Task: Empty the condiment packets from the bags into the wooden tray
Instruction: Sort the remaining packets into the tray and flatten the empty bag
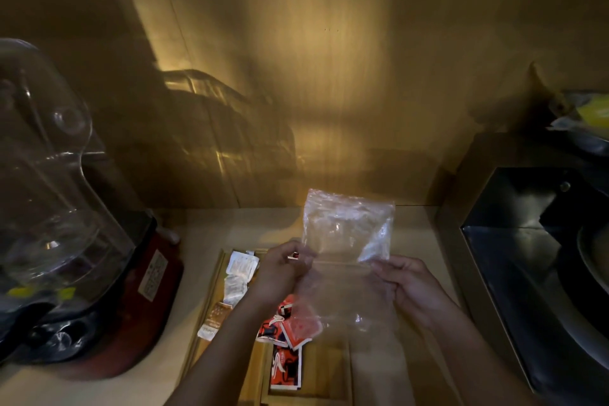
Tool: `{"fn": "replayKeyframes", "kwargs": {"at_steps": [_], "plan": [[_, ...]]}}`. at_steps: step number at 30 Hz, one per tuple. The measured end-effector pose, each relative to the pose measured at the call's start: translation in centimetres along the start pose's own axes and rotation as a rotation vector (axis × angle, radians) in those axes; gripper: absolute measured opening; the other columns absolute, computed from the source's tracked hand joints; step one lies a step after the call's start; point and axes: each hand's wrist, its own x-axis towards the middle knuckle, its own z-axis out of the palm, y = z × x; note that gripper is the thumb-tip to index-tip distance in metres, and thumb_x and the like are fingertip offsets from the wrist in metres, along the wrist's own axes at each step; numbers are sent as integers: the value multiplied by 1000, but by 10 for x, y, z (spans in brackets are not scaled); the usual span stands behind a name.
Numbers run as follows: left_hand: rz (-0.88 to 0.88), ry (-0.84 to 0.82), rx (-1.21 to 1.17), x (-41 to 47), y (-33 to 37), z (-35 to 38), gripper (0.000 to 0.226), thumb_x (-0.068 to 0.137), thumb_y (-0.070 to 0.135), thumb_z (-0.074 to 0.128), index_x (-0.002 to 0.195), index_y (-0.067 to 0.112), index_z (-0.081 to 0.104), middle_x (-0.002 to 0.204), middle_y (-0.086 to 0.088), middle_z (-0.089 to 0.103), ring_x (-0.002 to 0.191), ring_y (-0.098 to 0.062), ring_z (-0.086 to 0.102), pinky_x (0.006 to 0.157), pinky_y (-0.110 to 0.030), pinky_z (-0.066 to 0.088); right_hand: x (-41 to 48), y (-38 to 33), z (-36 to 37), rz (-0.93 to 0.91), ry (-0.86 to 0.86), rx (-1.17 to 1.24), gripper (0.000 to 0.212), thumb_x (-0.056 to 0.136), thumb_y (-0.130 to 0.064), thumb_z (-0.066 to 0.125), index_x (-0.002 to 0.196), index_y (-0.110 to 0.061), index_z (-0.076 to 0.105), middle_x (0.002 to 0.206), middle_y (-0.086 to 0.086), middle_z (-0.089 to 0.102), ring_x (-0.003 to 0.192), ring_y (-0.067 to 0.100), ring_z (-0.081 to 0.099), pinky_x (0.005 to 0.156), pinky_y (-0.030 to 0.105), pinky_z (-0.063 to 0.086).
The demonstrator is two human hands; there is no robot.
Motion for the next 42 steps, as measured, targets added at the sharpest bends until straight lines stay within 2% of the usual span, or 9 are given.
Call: {"fn": "replayKeyframes", "kwargs": {"at_steps": [9,14,16,20,25,29,33,36,42], "plan": [[7,45,-85,-7,-9,0,53,75,-20,36,45,15,64,56,-1,63,61,-24,56,52,-24,47,0,-4,2,-99,57,-201,51,72,26,35,43,-4,64,52,3,70,51,9,64,48,13,50],[-136,87,-272,-7,-13,-2,24,95,29,44,92,17,65,94,-14,63,81,-28,60,67,-34,49,0,-1,4,-192,121,-346,57,67,27,30,37,-9,62,46,-6,64,49,5,55,47,17,38],[-288,-23,-262,-12,-16,-5,50,87,59,43,102,17,65,102,-17,68,94,-35,66,81,-43,53,-3,-3,5,-234,119,-423,54,67,27,30,39,-8,61,40,-7,58,41,0,45,42,14,31],[-408,-258,-220,-25,-19,-3,50,80,54,58,114,18,62,102,-10,71,93,-29,69,76,-41,58,-5,-6,9,-280,82,-527,54,65,28,33,39,-10,60,37,-4,56,39,-2,45,42,10,31],[-339,-290,-200,-32,-30,-7,46,73,16,69,117,11,58,104,-13,68,90,-27,67,65,-35,58,-9,-3,15,-270,79,-493,38,78,20,45,66,-7,69,66,-4,69,64,1,62,59,6,47],[-279,-125,-232,-36,-34,-14,44,76,1,70,118,1,57,115,-24,66,96,-38,67,72,-42,60,-10,9,21,-78,49,-108,30,86,-7,51,109,-21,63,85,8,69,73,25,63,59,30,52],[-198,37,-181,-50,-40,-26,38,78,5,69,114,6,58,110,-19,68,89,-32,70,64,-37,59,-7,27,30,218,-138,-93,40,84,-52,40,110,-28,58,95,15,72,78,34,69,64,45,57],[-178,159,-121,-60,-48,-39,29,79,6,68,107,8,62,102,-16,70,84,-30,70,70,-43,59,-7,44,45,238,-220,-159,44,75,-33,59,118,-24,54,100,11,72,81,34,68,67,47,55],[-135,263,-72,-94,-59,-71,15,79,6,67,91,16,65,82,-7,67,68,-19,65,50,-28,55,-13,65,93,154,-192,-193,39,72,11,65,105,-8,59,66,7,72,49,19,64,40,26,52]]}}
